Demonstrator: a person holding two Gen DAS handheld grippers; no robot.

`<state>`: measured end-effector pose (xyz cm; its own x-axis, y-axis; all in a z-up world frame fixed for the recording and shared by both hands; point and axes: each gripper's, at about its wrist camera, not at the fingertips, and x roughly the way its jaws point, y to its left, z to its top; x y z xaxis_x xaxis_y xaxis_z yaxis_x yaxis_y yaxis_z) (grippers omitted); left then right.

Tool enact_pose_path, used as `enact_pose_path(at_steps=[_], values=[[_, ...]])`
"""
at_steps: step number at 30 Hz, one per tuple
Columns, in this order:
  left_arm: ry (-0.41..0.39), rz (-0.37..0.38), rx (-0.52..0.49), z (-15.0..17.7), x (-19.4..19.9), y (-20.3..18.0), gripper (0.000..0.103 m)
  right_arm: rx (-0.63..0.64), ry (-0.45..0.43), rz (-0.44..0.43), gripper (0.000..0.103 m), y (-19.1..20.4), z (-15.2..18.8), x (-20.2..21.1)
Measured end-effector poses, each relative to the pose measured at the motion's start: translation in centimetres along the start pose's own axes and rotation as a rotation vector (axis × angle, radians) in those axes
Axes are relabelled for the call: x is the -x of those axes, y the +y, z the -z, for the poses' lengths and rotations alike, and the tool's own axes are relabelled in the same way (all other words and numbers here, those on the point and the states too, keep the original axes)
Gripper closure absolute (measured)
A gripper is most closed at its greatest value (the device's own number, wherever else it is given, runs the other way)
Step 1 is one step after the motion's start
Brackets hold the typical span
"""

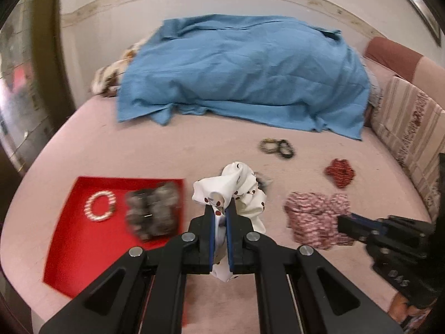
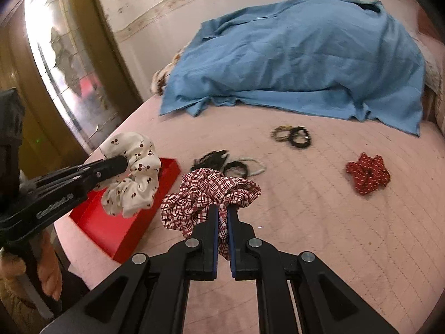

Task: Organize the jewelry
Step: 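Grasp the white cherry-print scrunchie with the left tool while the right tool grasps the red plaid scrunchie, then carry both scrunchies into the red tray and open both tools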

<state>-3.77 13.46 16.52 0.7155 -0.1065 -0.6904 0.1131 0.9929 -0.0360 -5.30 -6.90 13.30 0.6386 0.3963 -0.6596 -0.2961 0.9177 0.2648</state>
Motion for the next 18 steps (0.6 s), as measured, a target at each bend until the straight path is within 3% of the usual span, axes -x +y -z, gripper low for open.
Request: enact_pose_path(at_steps=[7, 18], values=[[0.002, -0.142, 0.047, 1.9, -0.1, 6.9, 0.097, 0.082, 0.032, -0.048, 0.096, 5.1, -0.2, -1.5], [0.055, -0.278, 0.151, 4.2, -1.8, 15.8, 0.096, 0.201, 0.124, -0.120, 0.096, 12.8, 0.4, -6.7]])
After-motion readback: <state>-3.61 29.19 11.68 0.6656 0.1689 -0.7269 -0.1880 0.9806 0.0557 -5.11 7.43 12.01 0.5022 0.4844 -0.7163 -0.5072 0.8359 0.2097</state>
